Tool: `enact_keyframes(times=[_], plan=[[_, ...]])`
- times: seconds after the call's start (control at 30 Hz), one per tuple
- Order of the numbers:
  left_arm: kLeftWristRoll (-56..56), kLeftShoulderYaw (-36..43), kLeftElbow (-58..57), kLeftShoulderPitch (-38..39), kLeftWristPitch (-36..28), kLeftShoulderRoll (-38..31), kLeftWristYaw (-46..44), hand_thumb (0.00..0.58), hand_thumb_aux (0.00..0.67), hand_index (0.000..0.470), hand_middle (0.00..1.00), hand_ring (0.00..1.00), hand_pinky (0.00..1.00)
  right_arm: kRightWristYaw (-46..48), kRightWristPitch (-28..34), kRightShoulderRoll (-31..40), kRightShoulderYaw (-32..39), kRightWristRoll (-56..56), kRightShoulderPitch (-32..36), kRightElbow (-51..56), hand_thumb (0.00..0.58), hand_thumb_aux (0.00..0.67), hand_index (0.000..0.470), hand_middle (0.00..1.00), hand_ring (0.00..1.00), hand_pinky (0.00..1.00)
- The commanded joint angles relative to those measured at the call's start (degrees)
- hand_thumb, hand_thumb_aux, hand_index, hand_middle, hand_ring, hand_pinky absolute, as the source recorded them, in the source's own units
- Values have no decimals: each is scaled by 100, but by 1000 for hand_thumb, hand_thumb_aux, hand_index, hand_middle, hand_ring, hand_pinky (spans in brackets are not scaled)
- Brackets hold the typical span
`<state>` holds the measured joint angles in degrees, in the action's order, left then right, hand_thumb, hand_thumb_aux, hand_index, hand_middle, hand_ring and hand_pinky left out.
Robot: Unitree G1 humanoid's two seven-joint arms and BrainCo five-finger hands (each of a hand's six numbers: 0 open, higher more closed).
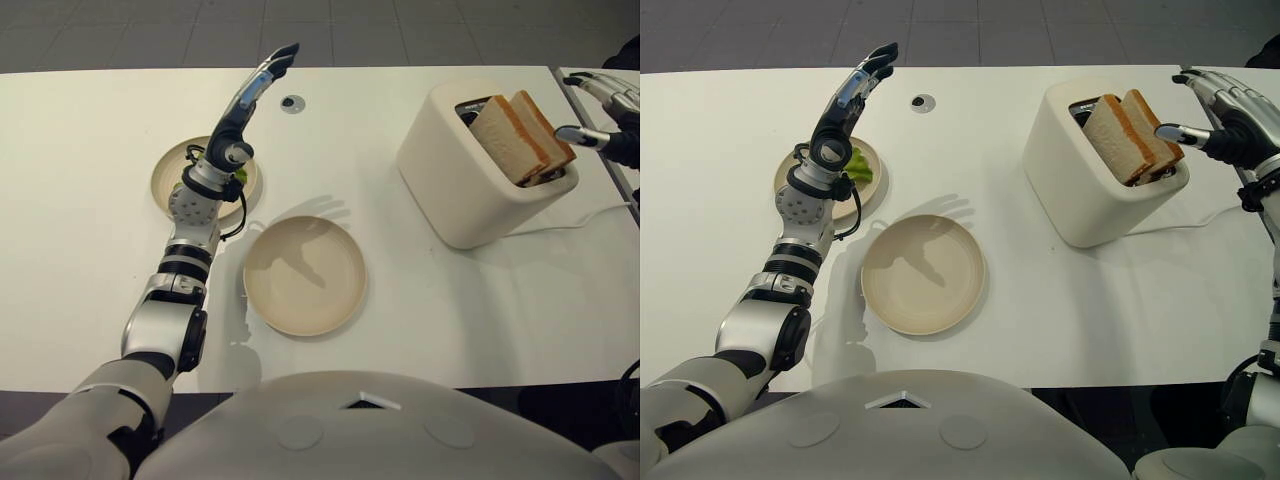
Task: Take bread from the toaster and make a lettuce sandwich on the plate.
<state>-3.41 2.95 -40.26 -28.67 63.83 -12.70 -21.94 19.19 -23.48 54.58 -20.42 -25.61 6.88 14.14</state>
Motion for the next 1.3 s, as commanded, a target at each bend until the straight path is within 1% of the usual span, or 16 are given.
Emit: enact_keyframes(times=[0.03,0.1,0.17,0.23,0.27,0.33,0.37,0.53,0.6,0.7,0.77,0.87,0.97,1.07,1.17,1.3], plan=[[73,24,-46,-54,-49,-10,-29,0,0,0,0,0,0,-136,196,189,329,-212,37,421,0,0,0,0,0,0],[77,21,-42,-54,-49,-14,-24,0,0,0,0,0,0,-179,212,212,466,-215,72,501,96,58,41,0,0,0],[73,16,-34,-57,-51,-19,-22,0,0,0,0,0,0,-183,192,227,596,-179,99,530,447,349,245,0,0,0],[78,8,-57,-68,-50,-24,-16,0,0,0,0,0,0,-197,215,239,782,-228,180,664,528,470,330,0,0,0],[80,8,-81,-82,-50,-23,-18,0,0,0,0,0,0,-180,223,230,872,-228,208,696,524,462,324,0,0,0],[79,7,-116,-96,-42,-26,-24,0,0,0,0,0,0,-178,223,221,1025,-224,254,683,575,607,426,0,0,0],[78,5,-126,-97,-38,-30,-25,0,0,0,0,0,0,-206,177,224,1067,-205,278,639,580,670,470,0,0,0],[114,-4,-180,-105,-19,-38,-3,0,0,0,0,0,0,-272,-181,199,1050,144,324,336,580,670,470,0,0,0],[464,-70,-283,-139,6,-132,211,0,0,0,0,0,0,-503,-257,174,944,225,498,327,580,670,470,90,90,90],[1597,-268,-439,-256,-86,-549,1016,0,0,0,0,0,0,-916,-311,166,741,274,766,359,580,670,470,835,835,835],[2770,-261,-377,-288,-431,-1092,1849,0,0,0,0,0,0,-1214,-422,135,568,383,936,350,580,670,470,1000,1000,1000],[4782,305,-294,-271,-1764,-2136,3065,0,0,0,0,0,0,-1689,-521,-65,253,760,1355,271,580,670,470,1000,1000,1000],[5509,647,-438,-218,-2678,-2645,3392,0,0,0,0,0,0,-1906,-648,-238,107,1072,1565,90,580,670,470,1000,1000,1000],[5365,833,-701,-141,-2855,-2876,3197,0,0,0,0,0,0,-1823,-824,-512,74,1647,1648,-377,580,670,470,1000,1000,1000],[5194,1030,-1083,-88,-3024,-2926,2856,0,0,0,0,0,0,-953,-527,-949,309,3413,1554,-1208,580,670,470,1000,1000,1000],[5114,1281,-1436,-239,-3302,-2823,2560,0,0,0,0,0,0,302,135,-1546,1325,4631,1190,-1858,580,670,470,1000,1000,1000]])
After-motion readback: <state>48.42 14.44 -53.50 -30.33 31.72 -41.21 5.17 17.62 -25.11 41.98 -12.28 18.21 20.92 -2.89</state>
